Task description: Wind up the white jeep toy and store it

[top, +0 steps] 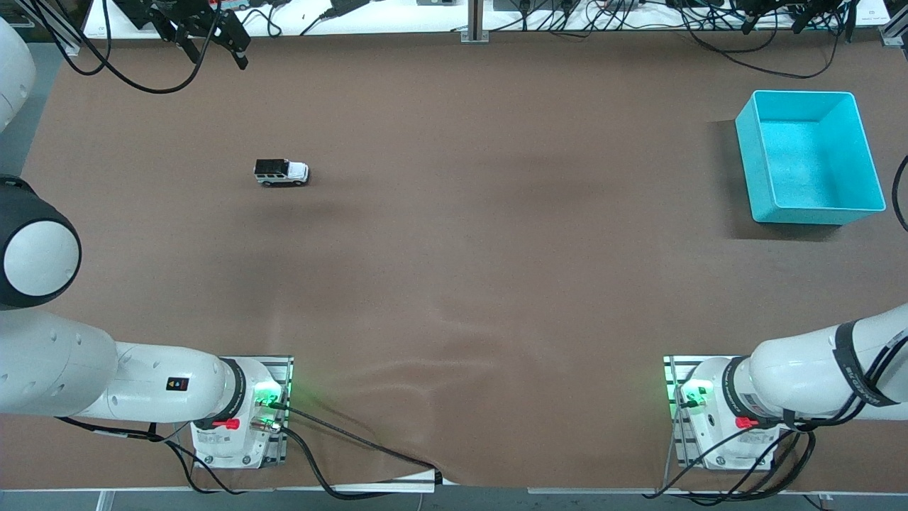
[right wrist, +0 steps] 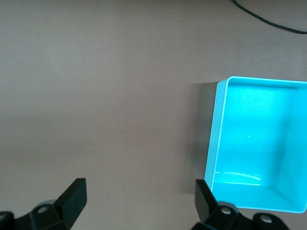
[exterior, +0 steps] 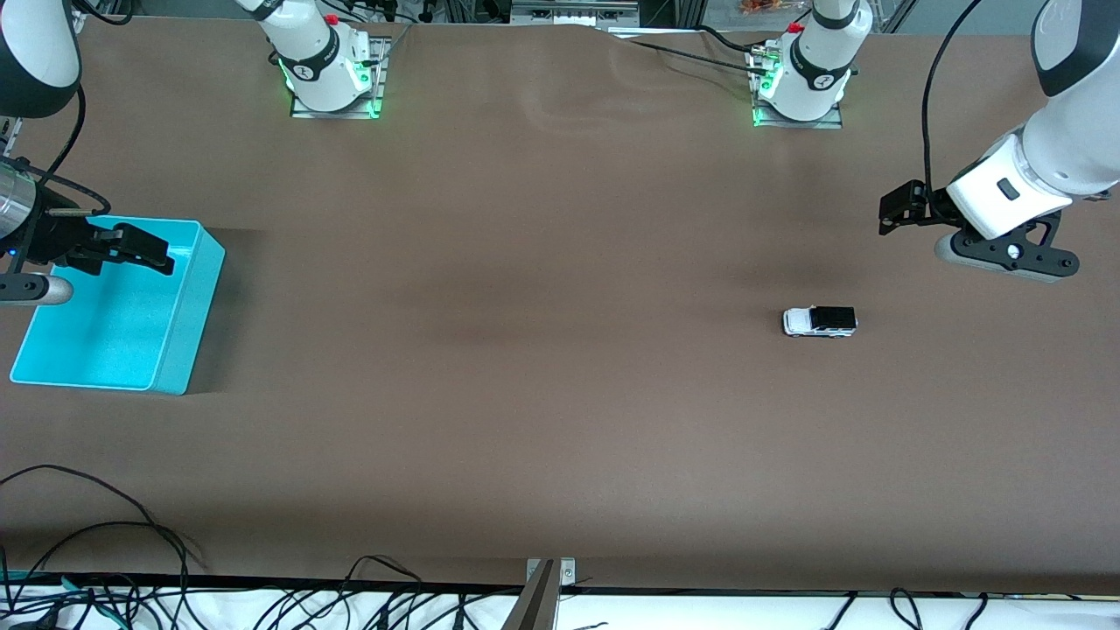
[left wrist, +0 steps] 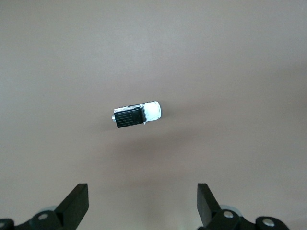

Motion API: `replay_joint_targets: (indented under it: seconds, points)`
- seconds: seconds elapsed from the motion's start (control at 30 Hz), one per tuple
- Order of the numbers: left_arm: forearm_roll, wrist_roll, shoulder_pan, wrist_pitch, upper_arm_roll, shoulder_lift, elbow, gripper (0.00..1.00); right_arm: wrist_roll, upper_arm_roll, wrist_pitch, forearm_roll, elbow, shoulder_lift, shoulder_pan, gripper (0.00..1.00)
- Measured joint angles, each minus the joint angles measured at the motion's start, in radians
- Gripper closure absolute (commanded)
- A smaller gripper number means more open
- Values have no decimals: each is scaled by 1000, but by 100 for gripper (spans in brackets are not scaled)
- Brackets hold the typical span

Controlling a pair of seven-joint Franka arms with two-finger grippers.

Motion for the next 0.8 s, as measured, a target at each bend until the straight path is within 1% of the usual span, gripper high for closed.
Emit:
replay_joint_targets:
  seconds: [0.2, 0.43, 0.6, 0.8]
  points:
    - [0, 13, -5, -18, -1, 23, -3, 0, 0, 0, 0, 0, 0, 0, 0, 0]
    - [0, 105, -5, -18, -1, 39, -3, 0, 0, 0, 0, 0, 0, 0, 0, 0]
    - [0, 211, -5, -24, -1, 43, -3, 0, 0, 0, 0, 0, 0, 0, 0, 0]
    - [14, 393, -5, -31, -1, 50, -5, 0, 0, 0, 0, 0, 0, 0, 0, 0]
